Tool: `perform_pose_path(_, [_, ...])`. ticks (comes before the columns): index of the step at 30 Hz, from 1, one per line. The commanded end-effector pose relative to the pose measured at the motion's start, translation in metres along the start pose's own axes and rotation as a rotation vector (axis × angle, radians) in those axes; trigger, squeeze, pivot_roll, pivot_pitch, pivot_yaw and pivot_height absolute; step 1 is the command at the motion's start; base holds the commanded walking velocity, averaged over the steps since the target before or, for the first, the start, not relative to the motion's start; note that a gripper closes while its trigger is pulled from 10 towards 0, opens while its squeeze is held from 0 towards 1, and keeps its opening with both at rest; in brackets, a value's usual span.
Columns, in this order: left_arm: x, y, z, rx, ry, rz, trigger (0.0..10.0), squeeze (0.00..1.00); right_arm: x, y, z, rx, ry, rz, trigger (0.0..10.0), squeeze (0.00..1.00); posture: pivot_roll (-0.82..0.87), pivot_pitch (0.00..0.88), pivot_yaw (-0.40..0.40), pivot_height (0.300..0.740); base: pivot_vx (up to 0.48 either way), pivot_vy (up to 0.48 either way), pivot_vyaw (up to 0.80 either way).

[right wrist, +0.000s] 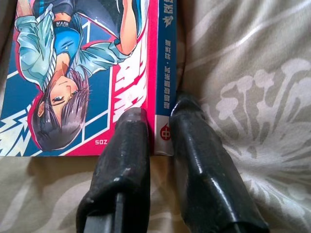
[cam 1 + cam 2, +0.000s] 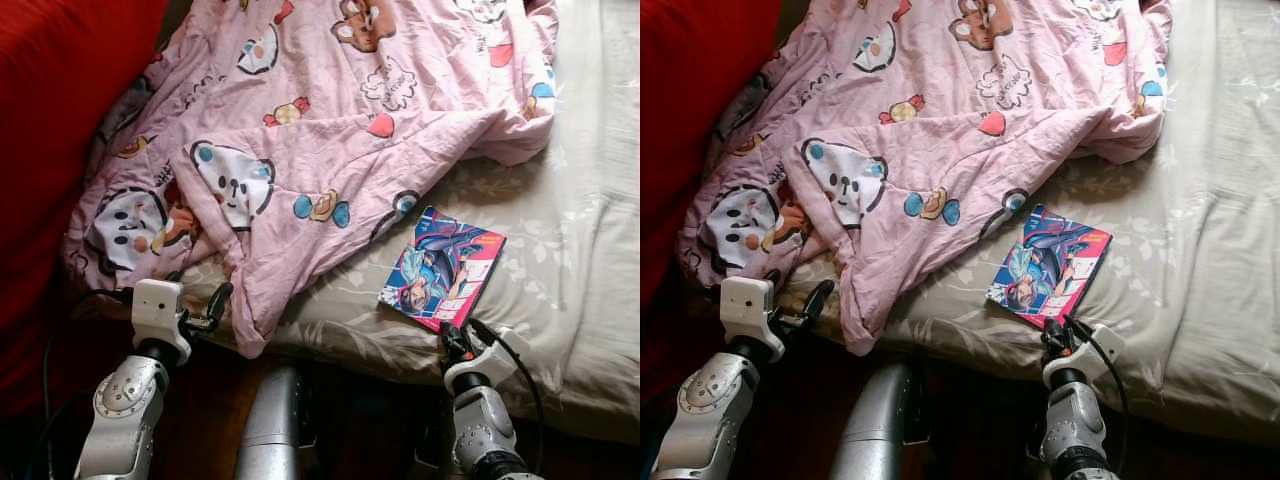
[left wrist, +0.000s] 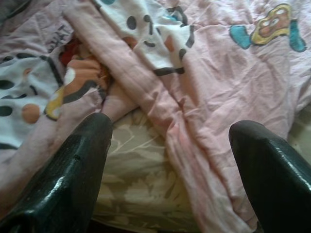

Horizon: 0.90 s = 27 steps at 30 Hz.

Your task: Clean up the room

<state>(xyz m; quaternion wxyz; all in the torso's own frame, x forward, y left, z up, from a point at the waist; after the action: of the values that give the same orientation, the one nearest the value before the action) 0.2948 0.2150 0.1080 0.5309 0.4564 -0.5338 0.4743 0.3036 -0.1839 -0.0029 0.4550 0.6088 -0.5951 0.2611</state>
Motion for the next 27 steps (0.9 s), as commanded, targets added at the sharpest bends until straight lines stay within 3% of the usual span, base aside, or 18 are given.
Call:
perform_pose_path(1, [-0.011,0.007,-0.009,0.027,-0.030,-0.043,10.0,0.00,-0.019,0.013,0.015,-0.086,-0.002,-0.067,0.0,0.00,0.14,0.302,0.169,0.618,0.000,0.000,0.00])
perform_pose_path(7, [-0.015,0.005,-0.010,0.037,-0.031,-0.044,10.0,0.00,-0.017,0.020,0.022,-0.110,0.060,-0.019,0.0,0.00,0.12,0.266,0.154,0.618,0.000,0.000,0.00])
perform_pose_path(16, [-0.022,0.004,-0.014,0.052,-0.028,-0.051,10.0,0.00,-0.018,0.033,0.038,-0.176,0.062,0.016,0.0,0.00,0.09,0.210,0.137,0.618,0.000,0.000,0.00])
perform_pose_path(18, [-0.024,0.000,-0.015,0.056,-0.027,-0.052,10.0,0.00,-0.018,0.041,0.050,-0.245,0.027,0.038,0.0,0.00,0.07,0.190,0.132,0.618,0.000,0.000,0.00])
perform_pose_path(27, [-0.027,-0.007,-0.012,0.052,-0.023,-0.049,10.0,0.00,-0.018,0.049,0.064,-0.330,-0.121,0.070,0.0,0.00,0.05,0.169,0.129,0.618,0.000,0.000,0.00])
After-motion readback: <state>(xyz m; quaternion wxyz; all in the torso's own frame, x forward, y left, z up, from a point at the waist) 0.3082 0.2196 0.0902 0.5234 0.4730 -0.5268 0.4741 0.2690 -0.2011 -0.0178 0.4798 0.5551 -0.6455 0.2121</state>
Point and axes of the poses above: a point about 5 cm out from each wrist's last joint towards the gripper, its own y axis pointing back from the gripper into the wrist, its own x axis along the axis of the wrist's last joint, z = x × y, the point moved 2 cm from there along -y, pointing out of the wrist towards the gripper, and after that the axes turned 7 degrees about y, right-handed, at the moved point
